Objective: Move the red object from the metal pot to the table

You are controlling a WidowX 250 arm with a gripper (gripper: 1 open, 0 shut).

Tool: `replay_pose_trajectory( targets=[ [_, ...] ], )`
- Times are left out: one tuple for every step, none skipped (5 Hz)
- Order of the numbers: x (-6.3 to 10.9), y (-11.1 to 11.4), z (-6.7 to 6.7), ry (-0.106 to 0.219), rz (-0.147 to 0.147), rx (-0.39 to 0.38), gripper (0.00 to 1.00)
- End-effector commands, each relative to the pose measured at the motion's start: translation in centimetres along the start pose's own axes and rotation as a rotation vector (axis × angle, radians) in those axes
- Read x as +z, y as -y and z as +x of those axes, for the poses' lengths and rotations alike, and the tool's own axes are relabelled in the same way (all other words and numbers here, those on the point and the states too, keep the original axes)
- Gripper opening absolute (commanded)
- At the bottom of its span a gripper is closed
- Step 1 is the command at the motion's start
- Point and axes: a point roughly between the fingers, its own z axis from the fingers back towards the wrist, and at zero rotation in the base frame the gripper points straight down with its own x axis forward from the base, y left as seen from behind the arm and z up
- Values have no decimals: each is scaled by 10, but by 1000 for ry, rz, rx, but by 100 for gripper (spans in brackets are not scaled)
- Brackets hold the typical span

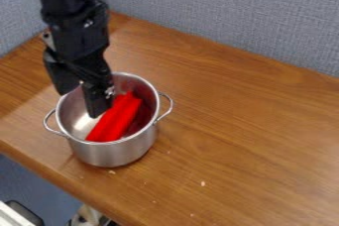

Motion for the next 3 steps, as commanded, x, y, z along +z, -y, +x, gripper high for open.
replay_pose_trajectory(
  targets=[
    [-4, -8, -2, 21, 2, -37, 100],
    [-8, -2, -1, 18, -11, -62, 100],
    [-10, 3, 2, 12, -10, -84, 100]
  ],
)
